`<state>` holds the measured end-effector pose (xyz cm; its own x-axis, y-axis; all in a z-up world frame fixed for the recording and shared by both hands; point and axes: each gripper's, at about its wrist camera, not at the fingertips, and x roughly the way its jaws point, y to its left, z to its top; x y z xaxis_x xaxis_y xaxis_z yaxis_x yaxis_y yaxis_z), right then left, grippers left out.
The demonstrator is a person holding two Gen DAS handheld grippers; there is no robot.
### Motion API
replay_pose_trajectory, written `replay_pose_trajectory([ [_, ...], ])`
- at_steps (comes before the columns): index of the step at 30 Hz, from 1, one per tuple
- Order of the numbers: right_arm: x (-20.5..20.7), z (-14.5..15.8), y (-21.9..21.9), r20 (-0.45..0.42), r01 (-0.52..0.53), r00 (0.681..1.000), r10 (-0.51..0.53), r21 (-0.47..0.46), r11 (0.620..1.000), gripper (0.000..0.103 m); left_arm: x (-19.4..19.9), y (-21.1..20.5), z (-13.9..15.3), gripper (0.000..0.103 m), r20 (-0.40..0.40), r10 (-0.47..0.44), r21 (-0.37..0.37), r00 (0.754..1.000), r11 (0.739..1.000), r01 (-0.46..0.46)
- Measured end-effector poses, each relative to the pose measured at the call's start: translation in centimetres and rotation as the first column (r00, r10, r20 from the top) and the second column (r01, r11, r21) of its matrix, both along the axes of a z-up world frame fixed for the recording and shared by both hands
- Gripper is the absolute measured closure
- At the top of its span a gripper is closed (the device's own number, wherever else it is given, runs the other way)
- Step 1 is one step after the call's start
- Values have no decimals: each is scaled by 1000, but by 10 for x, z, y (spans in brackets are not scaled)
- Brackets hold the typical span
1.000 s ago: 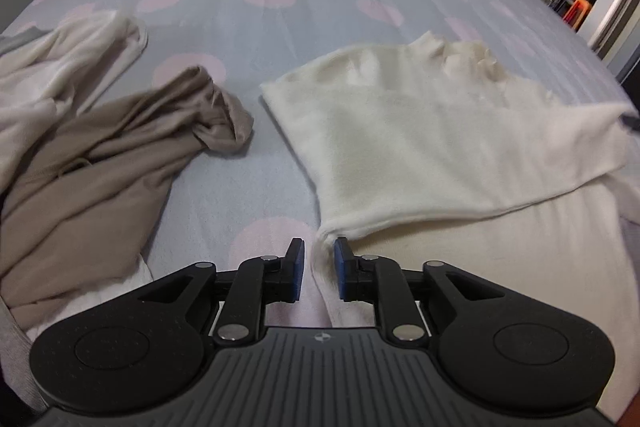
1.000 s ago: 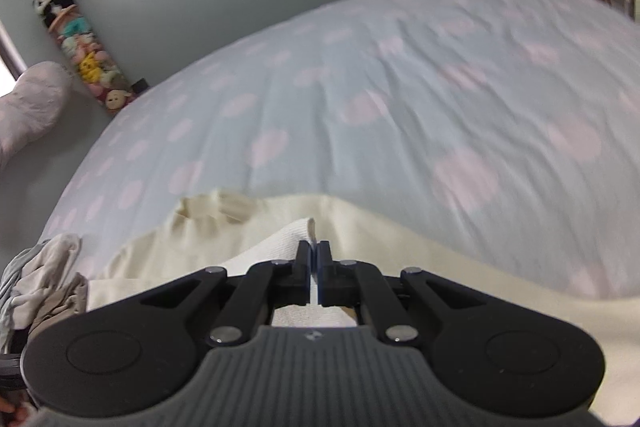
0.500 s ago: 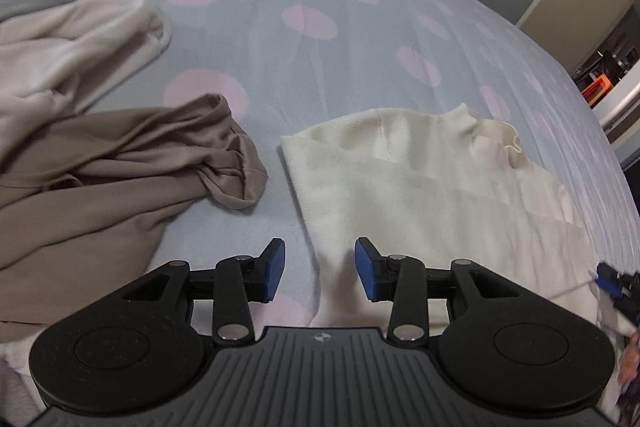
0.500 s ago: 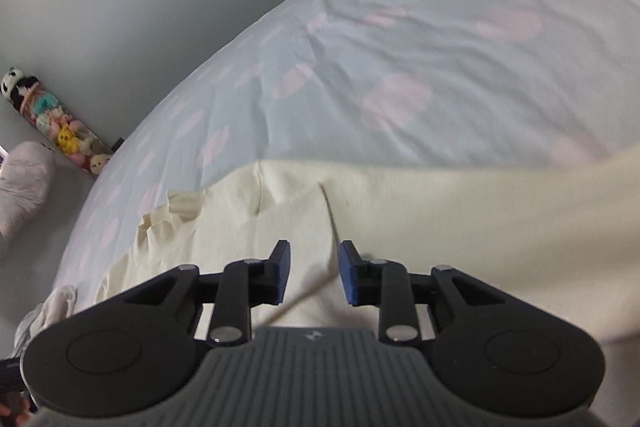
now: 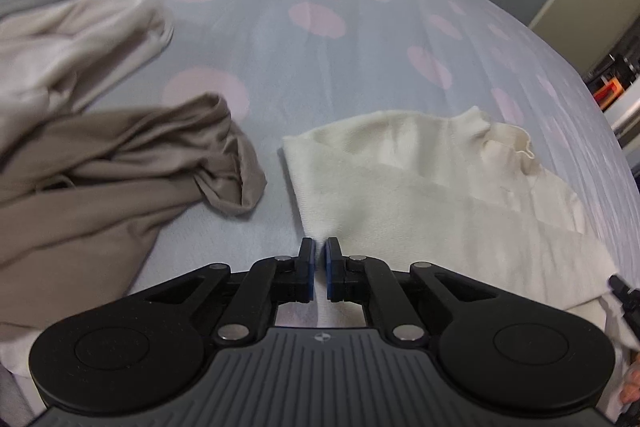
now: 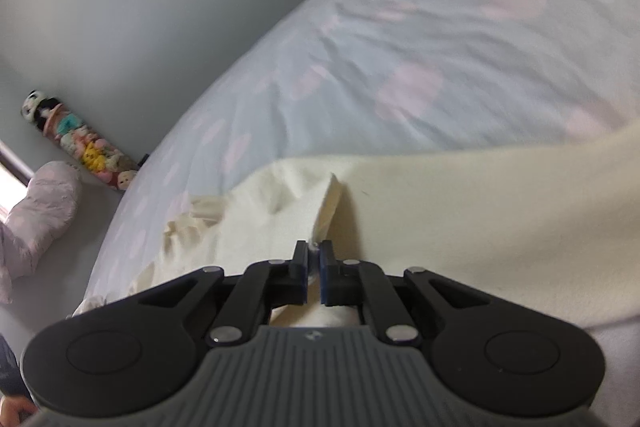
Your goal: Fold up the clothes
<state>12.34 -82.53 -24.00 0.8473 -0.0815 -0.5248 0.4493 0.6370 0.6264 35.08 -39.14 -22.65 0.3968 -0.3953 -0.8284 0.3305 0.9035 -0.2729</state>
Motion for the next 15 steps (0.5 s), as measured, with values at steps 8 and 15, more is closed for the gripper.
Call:
replay_pose_trajectory([
  [8,5,-16,0,-95,-7,995,6,-8,1000,97,2,-10,-18,100,16,-22,84,1000,996,20],
  [15,6,-23,-3,-100,-4,995,4,-1,1000,97,-13,-3,-3,88,28,-23,48,999,999,21],
])
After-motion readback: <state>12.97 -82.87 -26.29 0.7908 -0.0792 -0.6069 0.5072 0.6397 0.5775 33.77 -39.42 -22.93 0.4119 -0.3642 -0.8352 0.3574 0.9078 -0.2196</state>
